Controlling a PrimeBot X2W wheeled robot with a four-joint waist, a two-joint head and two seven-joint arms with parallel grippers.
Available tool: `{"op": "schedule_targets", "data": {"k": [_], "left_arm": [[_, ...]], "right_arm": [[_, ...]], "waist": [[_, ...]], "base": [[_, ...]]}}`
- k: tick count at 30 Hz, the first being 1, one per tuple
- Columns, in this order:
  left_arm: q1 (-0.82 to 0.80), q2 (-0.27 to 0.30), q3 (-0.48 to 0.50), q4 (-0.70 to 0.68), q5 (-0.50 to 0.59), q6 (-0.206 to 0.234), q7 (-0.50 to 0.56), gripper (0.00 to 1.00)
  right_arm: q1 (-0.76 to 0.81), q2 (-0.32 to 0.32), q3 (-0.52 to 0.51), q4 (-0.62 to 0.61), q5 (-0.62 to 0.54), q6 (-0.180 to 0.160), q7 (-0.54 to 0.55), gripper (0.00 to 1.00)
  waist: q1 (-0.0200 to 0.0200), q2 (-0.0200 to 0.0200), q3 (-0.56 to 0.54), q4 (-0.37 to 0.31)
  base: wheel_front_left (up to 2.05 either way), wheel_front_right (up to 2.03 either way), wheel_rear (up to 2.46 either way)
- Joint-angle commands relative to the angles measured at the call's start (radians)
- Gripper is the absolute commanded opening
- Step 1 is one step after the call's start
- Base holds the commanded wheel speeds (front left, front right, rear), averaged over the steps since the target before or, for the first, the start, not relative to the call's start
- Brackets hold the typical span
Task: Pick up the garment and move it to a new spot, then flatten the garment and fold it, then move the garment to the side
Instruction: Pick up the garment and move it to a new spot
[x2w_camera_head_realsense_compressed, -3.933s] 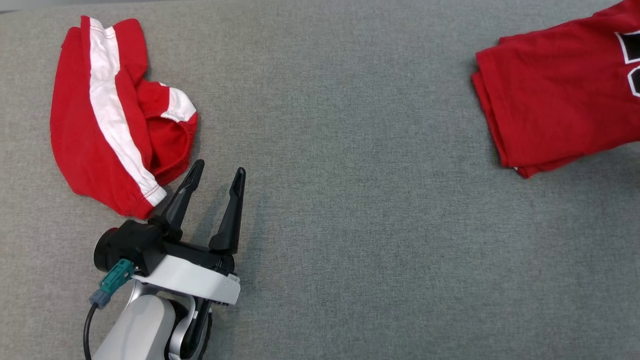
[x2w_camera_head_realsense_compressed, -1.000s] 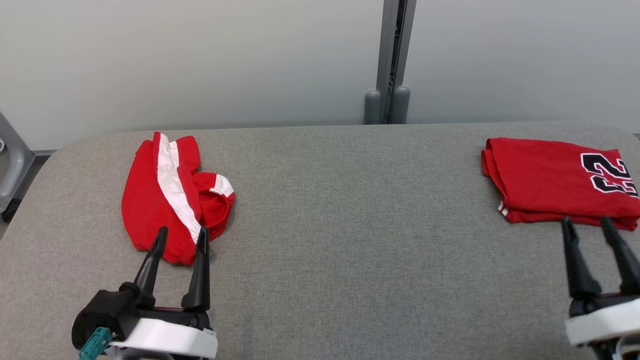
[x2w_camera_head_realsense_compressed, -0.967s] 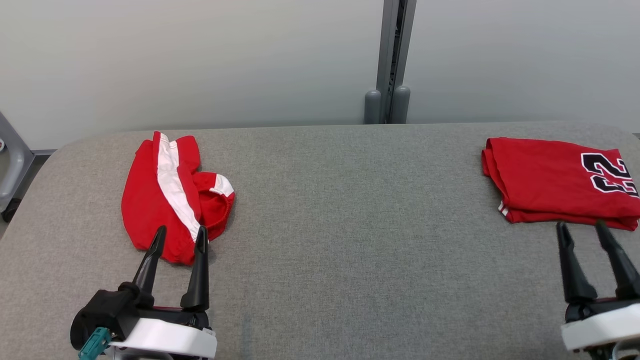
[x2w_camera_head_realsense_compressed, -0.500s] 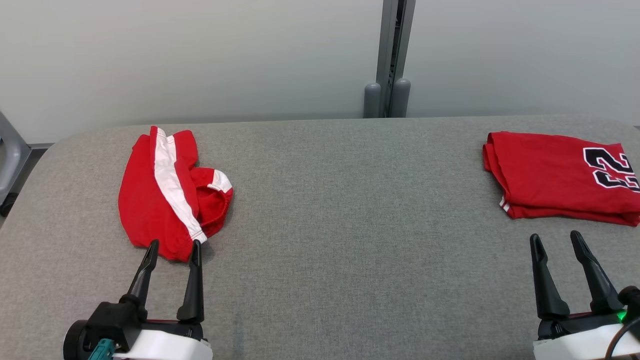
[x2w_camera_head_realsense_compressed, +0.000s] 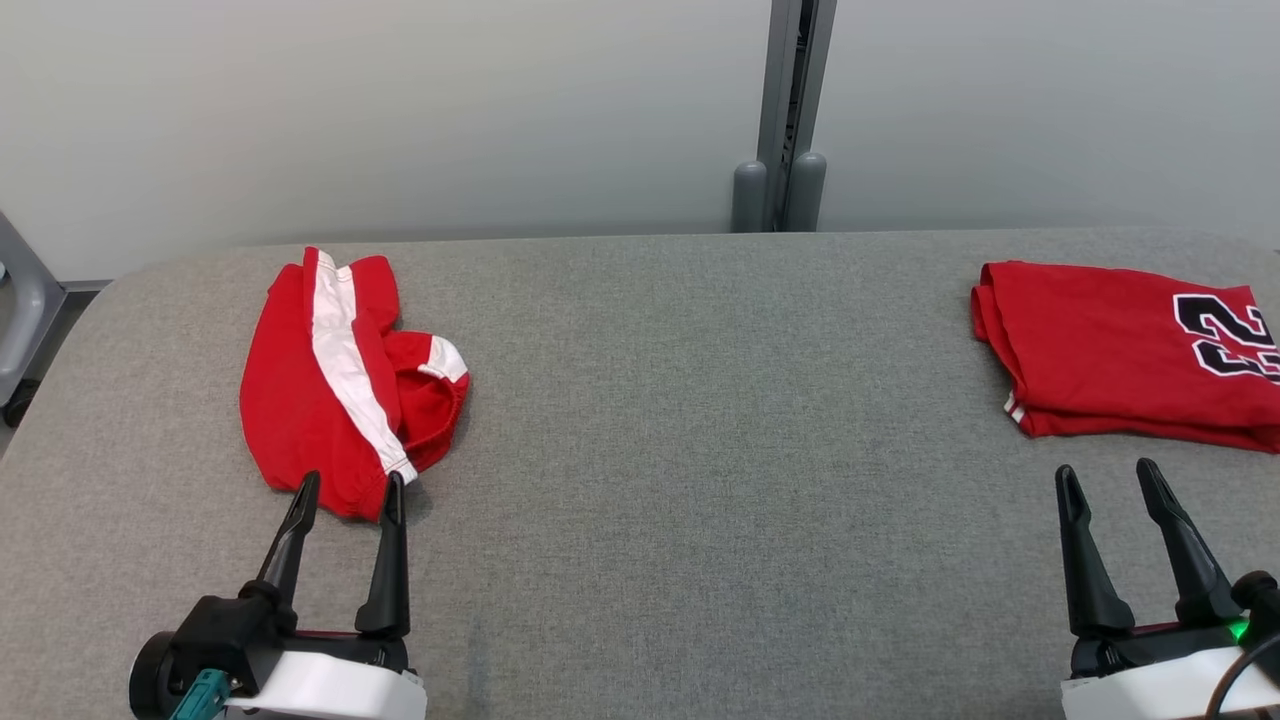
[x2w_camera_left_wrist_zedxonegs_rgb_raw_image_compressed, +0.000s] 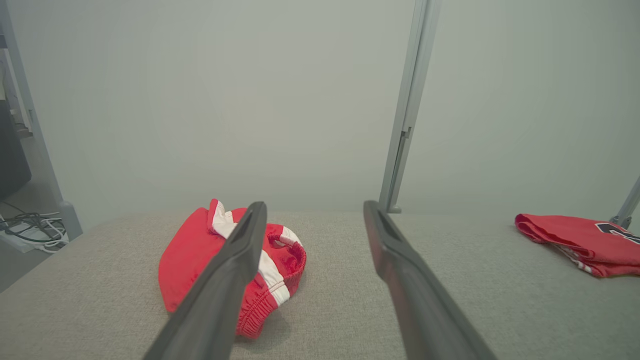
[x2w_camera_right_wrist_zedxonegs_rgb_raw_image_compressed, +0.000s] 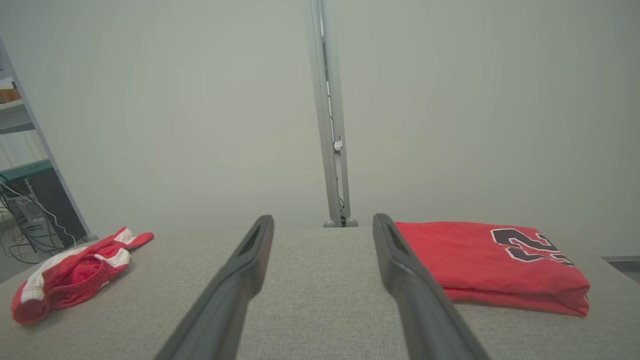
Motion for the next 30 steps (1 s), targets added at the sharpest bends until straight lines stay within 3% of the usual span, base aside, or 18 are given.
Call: {"op": "schedule_targets", "data": {"k": [1,15,30], "left_arm": [[-0.007,0.002,0.006,0.003,0.006,-0.006,-0.004,1.00],[-0.017,0.001,-0.019,0.023,-0.006,0.000,-0.004,1.00],[-0.020,0.002,-0.011,0.035,-0.018,0.006,-0.004,1.00]], "right_arm": [[-0.005,-0.004,0.000,0.001,0.003,0.001,-0.004,1.00],[-0.014,0.004,0.016,0.009,0.014,0.001,-0.004,1.00],[-0.022,-0.006,0.040,0.028,0.025,0.001,-0.004,1.00]], "waist": [[0.0000,0.0000,-0.001,0.000],[0.0000,0.0000,-0.001,0.012],[0.0000,0.0000,-0.005,0.114]], "base": [[0.00,0.00,0.00],[0.00,0.00,0.00],[0.00,0.00,0.00]]}}
